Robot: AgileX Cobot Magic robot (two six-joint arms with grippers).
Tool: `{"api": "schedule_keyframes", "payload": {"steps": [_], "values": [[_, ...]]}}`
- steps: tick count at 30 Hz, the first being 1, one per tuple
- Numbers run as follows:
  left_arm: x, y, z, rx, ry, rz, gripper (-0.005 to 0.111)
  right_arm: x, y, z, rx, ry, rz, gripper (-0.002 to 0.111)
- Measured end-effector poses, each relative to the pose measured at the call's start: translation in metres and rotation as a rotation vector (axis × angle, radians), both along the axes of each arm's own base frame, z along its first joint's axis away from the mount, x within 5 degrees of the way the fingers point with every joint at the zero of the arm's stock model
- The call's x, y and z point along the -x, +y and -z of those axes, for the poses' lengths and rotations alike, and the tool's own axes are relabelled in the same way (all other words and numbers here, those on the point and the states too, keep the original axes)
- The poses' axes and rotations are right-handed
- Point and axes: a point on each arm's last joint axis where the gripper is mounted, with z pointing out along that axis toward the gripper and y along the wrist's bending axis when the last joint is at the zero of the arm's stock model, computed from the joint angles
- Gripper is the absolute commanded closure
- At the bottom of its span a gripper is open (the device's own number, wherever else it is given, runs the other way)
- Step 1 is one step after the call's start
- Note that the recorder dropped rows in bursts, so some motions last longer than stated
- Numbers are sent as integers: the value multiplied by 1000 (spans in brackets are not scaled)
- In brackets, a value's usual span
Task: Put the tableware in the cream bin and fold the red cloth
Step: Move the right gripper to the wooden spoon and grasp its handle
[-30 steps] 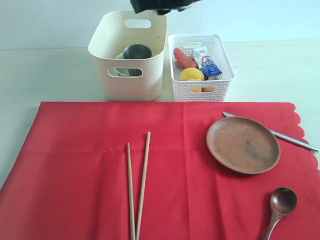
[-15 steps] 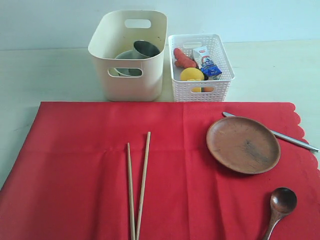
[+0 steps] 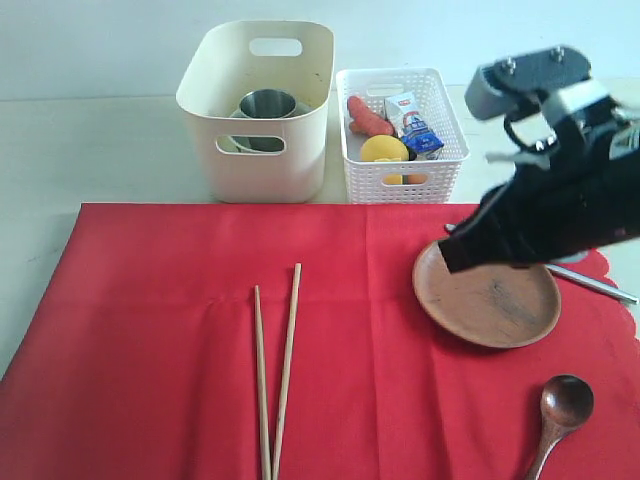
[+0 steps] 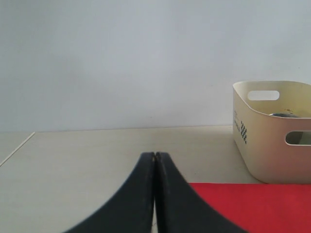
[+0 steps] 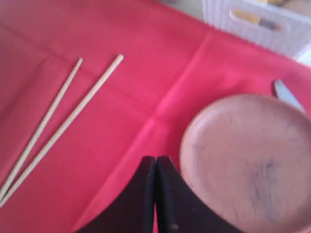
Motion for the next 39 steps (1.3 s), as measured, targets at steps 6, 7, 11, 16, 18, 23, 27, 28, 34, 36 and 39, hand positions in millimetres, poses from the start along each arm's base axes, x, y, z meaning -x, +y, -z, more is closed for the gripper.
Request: {"api": "schedule_keyframes", "payload": {"steps": [6, 7, 11, 16, 18, 23, 27, 28, 34, 36, 39], "values": [[0, 0, 0, 0, 0, 0, 104, 39, -19, 21, -22, 27, 51, 108], [0, 0, 0, 0, 0, 0, 104, 46, -23, 24, -32, 30, 67, 108], [0, 0, 0, 0, 0, 0, 104, 72, -36, 39, -62, 69, 140, 96], [0, 0, 0, 0, 0, 0, 104, 77, -40, 42, -79, 67, 180, 65], [0, 0, 0, 0, 0, 0, 104, 76, -40, 44, -71, 76, 181, 55], [0, 0, 0, 0, 0, 0, 104, 74, -29, 42, -72, 145, 60, 49], [0, 0, 0, 0, 0, 0, 104, 71, -16, 12, -85, 197, -114, 50], [0, 0, 0, 0, 0, 0, 104, 70, -15, 3, -72, 199, -143, 50], [0, 0, 0, 0, 0, 0, 104, 65, -25, -18, 171, 253, -257, 50], [0, 0, 0, 0, 0, 0, 104, 65, -21, -18, 224, 247, -343, 50], [0, 0, 0, 0, 0, 0, 104, 71, -7, -11, 319, 233, -535, 50]]}}
